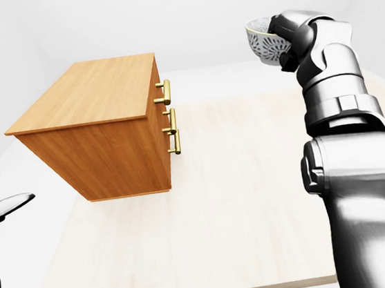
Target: Put the bowl on top of the cabinet.
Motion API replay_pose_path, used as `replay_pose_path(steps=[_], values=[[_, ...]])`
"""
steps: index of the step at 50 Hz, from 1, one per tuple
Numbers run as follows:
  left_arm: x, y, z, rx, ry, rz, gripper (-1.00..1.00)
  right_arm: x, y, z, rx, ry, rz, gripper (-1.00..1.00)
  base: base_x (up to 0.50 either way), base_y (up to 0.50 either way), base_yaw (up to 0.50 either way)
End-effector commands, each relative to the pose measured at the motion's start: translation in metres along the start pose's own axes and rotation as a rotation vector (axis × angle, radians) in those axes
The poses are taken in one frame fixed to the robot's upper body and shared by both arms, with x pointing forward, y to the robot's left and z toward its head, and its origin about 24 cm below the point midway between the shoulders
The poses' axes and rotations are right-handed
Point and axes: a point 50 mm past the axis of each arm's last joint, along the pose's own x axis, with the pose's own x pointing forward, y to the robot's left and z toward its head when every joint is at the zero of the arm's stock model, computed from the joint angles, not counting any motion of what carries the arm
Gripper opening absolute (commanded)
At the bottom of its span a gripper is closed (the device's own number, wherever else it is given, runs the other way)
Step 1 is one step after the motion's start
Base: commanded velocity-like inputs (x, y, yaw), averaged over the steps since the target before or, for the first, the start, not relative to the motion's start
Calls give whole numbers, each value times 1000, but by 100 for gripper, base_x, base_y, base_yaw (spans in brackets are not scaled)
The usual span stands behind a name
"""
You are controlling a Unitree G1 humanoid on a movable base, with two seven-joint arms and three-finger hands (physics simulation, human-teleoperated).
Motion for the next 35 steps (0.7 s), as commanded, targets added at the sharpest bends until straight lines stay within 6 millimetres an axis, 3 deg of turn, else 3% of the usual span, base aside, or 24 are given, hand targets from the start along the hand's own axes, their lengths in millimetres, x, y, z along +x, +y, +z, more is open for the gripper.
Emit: replay_pose_path(steps=[1,3,6,8,14,15,16,19,25,26,28,35], values=[[-2,-4,0,-23,9,-36,100,-32,-75,118,-119,-212,-173,-100,0,0,0],[-2,-3,0,-24,7,-35,100,-45,-83,149,-165,-283,-208,-100,0,0,0],[-2,-3,0,-25,7,-34,100,-57,-90,173,-174,-356,-262,-100,0,0,0],[-2,-3,-1,-25,11,-33,100,-69,-86,203,-189,-433,-301,-100,0,0,0],[-2,-2,-1,-27,12,-32,100,-98,-78,255,-190,-550,-294,-100,0,0,0],[-2,-3,-1,-29,13,-33,100,-109,-74,272,-157,-614,-276,-100,0,0,0],[-2,-3,-1,-29,14,-33,100,-109,-73,272,-154,-617,-275,-100,0,0,0],[-2,-2,-3,-31,20,-31,100,-121,-48,298,-166,-699,-249,-100,0,0,0],[-2,-2,-4,-36,23,-31,100,-131,-36,314,-147,-760,-215,-100,0,0,0],[-1,-3,-2,-40,16,-31,100,-133,-21,321,-144,-783,-195,-100,0,0,0],[-1,-3,-2,-42,15,-32,100,-131,-14,321,-154,-781,-180,-100,0,0,0],[-1,-3,-2,-43,16,-32,100,-134,-18,323,-148,-790,-178,-100,0,0,0]])
